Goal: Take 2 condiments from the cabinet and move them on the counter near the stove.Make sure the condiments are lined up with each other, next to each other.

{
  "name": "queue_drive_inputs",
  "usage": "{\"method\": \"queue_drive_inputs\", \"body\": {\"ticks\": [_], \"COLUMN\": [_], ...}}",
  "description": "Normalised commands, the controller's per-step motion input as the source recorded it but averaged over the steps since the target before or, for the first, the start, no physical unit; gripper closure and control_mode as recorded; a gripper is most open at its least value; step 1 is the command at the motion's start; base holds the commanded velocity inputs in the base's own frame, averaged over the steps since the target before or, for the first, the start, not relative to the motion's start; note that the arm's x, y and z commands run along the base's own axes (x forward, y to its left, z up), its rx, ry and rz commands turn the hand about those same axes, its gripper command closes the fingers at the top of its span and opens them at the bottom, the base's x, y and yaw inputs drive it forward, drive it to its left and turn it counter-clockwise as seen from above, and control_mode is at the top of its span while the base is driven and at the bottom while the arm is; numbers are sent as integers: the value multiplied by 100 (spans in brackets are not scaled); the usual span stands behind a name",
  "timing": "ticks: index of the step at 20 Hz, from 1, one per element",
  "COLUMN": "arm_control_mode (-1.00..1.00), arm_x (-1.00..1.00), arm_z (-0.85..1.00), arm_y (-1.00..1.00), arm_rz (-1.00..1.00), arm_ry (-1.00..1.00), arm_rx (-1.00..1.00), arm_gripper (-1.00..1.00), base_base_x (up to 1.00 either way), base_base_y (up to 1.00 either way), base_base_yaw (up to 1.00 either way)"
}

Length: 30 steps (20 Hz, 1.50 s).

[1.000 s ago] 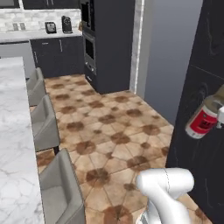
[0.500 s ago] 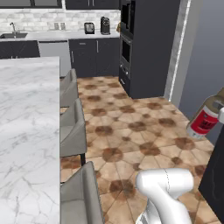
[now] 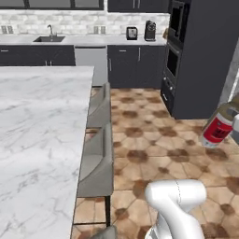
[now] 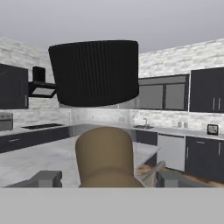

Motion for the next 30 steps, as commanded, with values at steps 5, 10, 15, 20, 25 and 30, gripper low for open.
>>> {"method": "queue_drive_inputs", "body": {"ticks": [5, 10, 15, 20, 25, 30], "arm_control_mode": [100, 100, 100, 100, 100, 100], "arm_x": [0, 0, 0, 0, 0, 0], "arm_z": [0, 0, 0, 0, 0, 0], "arm_y": [0, 0, 0, 0, 0, 0], "arm_rz": [0, 0, 0, 0, 0, 0], "arm_ry": [0, 0, 0, 0, 0, 0], "arm_rx": [0, 0, 0, 0, 0, 0], "arm_gripper": [100, 100, 100, 100, 100, 100], "base_base_x": [96, 94, 94, 48, -14, 22], "base_base_y": [-49, -63, -70, -77, -64, -73], "base_base_yaw": [33, 31, 27, 21, 16, 20]}}
